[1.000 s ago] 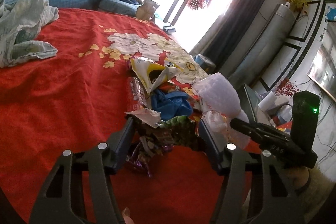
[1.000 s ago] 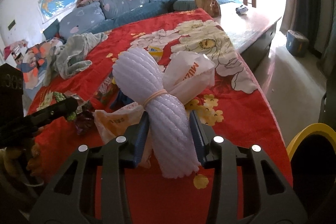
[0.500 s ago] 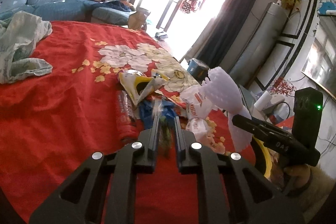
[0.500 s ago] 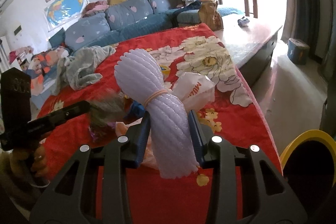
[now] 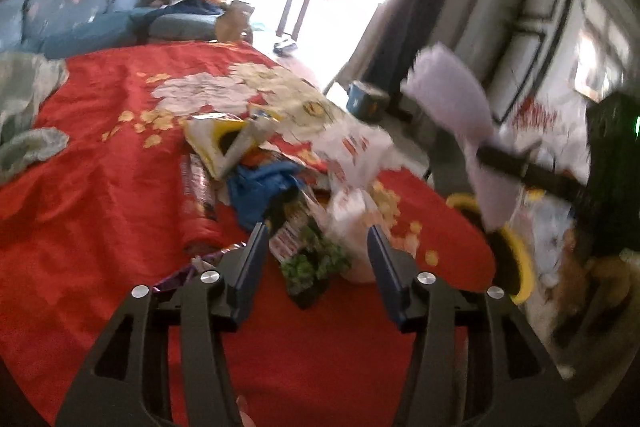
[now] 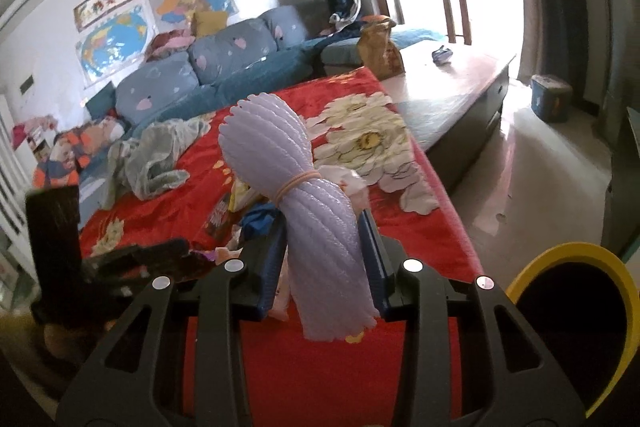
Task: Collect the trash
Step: 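Carry the foam net and green wrapper to the bin and release both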
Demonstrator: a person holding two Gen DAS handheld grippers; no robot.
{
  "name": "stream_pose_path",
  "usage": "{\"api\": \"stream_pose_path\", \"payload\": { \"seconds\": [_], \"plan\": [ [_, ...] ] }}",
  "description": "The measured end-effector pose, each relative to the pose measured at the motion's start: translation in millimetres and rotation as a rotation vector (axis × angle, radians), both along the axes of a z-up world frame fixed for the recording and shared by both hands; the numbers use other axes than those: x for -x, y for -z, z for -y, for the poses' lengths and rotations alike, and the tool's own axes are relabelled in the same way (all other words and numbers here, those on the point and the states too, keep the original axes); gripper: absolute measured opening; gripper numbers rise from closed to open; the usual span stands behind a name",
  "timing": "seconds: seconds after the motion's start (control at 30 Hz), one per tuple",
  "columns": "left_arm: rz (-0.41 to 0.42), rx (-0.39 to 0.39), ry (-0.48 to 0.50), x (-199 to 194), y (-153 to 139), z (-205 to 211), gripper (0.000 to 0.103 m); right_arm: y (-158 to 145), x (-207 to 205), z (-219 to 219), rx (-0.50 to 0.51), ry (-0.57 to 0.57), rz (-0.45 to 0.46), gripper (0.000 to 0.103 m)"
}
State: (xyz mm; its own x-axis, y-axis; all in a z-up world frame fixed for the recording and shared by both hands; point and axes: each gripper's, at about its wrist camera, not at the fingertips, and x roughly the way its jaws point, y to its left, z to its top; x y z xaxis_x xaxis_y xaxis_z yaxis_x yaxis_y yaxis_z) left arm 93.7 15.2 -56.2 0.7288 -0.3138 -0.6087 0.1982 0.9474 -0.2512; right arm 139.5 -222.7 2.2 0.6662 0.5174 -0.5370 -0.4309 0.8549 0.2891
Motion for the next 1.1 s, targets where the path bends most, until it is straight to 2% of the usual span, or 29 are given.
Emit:
{"api": "stream_pose_path", "payload": {
  "seconds": [0.2,0.27,0.33,0.37,0.43,0.47,0.5,0.6,0.77,0.93,1.1],
  "plan": [
    [-0.035,-0.207,0.046,4,22,26,0.051,-2,4,21,-0.035,0.04,-0.015,0.03],
    [-0.054,-0.238,0.044,1,30,29,0.051,-3,6,26,-0.042,0.051,-0.015,0.03],
    [-0.063,-0.257,0.038,-2,33,30,0.046,-3,7,28,-0.045,0.058,-0.013,0.03],
    [-0.071,-0.263,0.035,-4,35,31,0.036,-2,7,30,-0.046,0.061,-0.014,0.03],
    [-0.09,-0.253,0.02,-9,38,30,0.021,-1,8,34,-0.047,0.069,-0.016,0.03],
    [-0.1,-0.236,0.006,-11,39,26,0.008,-1,9,36,-0.046,0.074,-0.017,0.03],
    [-0.096,-0.226,-0.004,-10,37,24,0.005,0,10,39,-0.047,0.08,-0.02,0.03],
    [-0.069,-0.172,-0.02,-3,22,15,0.004,2,12,47,-0.052,0.099,-0.026,0.03],
    [0.025,-0.103,-0.037,9,-15,8,0.004,2,14,60,-0.062,0.145,-0.022,0.03],
    [0.077,-0.046,-0.002,6,-42,18,0.004,2,15,74,-0.068,0.198,-0.014,0.03],
    [0.104,-0.017,0.058,-4,-52,43,0.004,3,15,92,-0.074,0.26,-0.011,0.03]
  ]
}}
